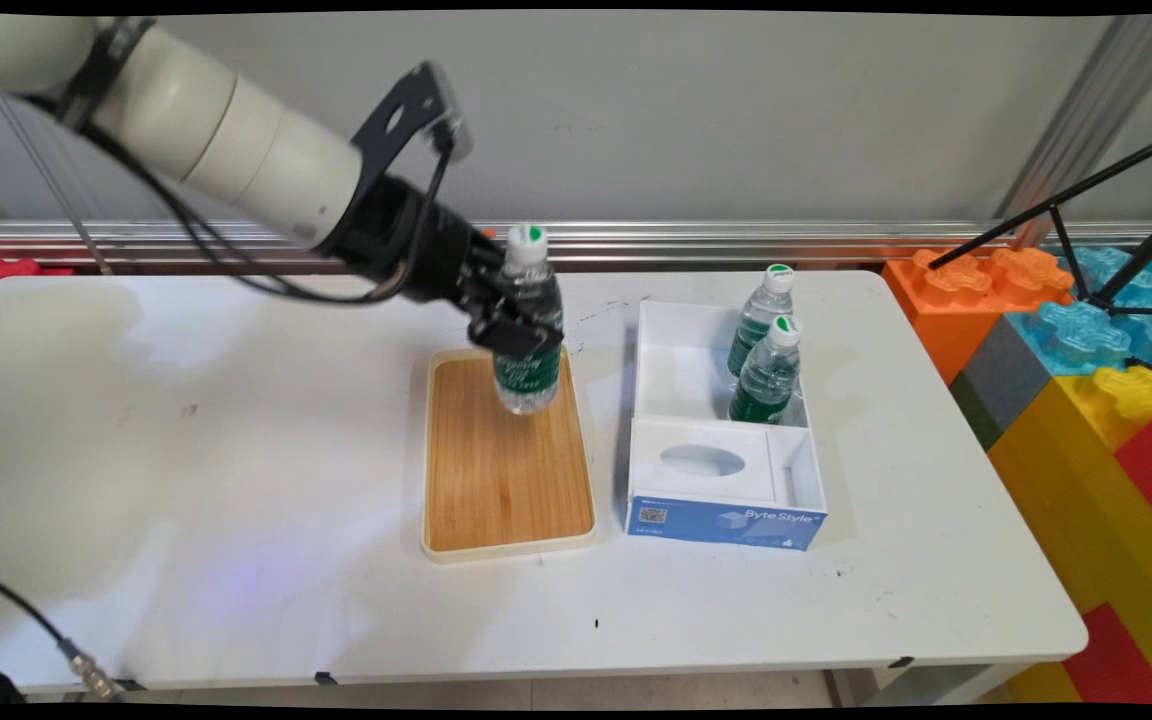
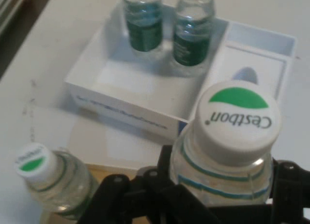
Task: Place the picked object on the tray
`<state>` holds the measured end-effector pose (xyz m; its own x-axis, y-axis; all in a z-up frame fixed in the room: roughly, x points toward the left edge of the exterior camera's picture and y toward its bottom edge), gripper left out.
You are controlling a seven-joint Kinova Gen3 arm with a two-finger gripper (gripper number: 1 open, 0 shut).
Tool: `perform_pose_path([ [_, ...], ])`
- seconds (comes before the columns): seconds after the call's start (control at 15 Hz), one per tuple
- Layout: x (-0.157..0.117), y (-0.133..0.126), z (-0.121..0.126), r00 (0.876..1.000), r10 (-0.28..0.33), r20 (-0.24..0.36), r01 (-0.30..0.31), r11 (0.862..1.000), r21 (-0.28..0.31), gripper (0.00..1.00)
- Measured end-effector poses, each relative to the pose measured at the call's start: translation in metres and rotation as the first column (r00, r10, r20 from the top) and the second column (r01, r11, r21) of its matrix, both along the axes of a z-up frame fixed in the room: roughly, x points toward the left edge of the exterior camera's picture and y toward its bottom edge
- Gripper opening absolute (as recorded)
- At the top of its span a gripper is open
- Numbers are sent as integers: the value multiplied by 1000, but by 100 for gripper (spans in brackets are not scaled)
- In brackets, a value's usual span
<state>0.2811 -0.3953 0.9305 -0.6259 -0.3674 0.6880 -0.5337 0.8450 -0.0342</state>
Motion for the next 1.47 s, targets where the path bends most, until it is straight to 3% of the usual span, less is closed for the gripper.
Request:
perform_pose_path([
  [0.6, 7, 14, -69, 996, -68, -55, 67, 997, -23, 0],
  [1.47, -18, 16, -137, 993, -113, -18, 113, 993, -24, 0],
])
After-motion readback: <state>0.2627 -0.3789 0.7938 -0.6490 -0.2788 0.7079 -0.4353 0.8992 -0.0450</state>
